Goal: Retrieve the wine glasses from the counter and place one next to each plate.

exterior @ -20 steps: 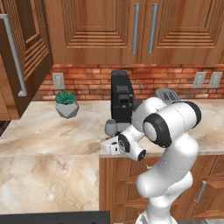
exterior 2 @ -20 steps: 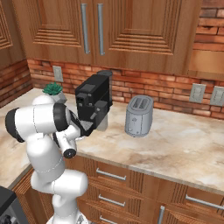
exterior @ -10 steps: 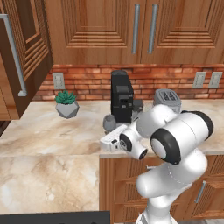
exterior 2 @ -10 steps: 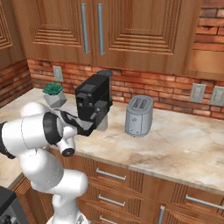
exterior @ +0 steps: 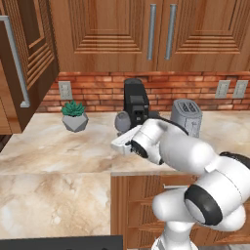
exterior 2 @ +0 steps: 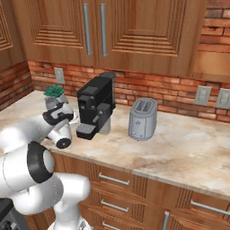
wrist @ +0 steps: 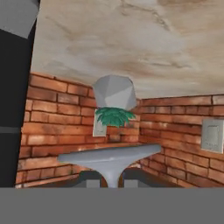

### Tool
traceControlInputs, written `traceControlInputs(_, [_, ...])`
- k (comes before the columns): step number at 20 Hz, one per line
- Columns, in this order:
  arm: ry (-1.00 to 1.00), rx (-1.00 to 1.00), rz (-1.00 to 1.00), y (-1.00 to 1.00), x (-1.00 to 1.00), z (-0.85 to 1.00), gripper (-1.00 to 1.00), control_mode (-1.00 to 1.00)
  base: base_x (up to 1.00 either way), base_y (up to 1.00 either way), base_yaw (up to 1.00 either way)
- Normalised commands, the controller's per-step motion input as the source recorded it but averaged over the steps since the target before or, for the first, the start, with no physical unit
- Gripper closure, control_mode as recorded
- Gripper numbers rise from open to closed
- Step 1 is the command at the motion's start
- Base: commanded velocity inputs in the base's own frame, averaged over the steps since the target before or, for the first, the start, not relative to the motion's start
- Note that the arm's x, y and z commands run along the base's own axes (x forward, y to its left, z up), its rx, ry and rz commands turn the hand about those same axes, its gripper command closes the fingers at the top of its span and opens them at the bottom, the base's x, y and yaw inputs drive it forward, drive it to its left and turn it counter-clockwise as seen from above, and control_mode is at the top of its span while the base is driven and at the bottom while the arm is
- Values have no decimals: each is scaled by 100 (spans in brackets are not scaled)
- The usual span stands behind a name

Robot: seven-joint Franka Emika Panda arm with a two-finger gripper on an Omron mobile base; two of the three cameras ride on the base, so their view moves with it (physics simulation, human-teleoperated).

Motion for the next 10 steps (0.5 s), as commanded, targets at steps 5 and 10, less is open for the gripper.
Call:
traceControlInputs(5, [5,0,8,-43,-42,100,100,-100,0,0,0])
traceControlInputs(10, [2,0,11,-50,-35,95,100,-100,0,0,0])
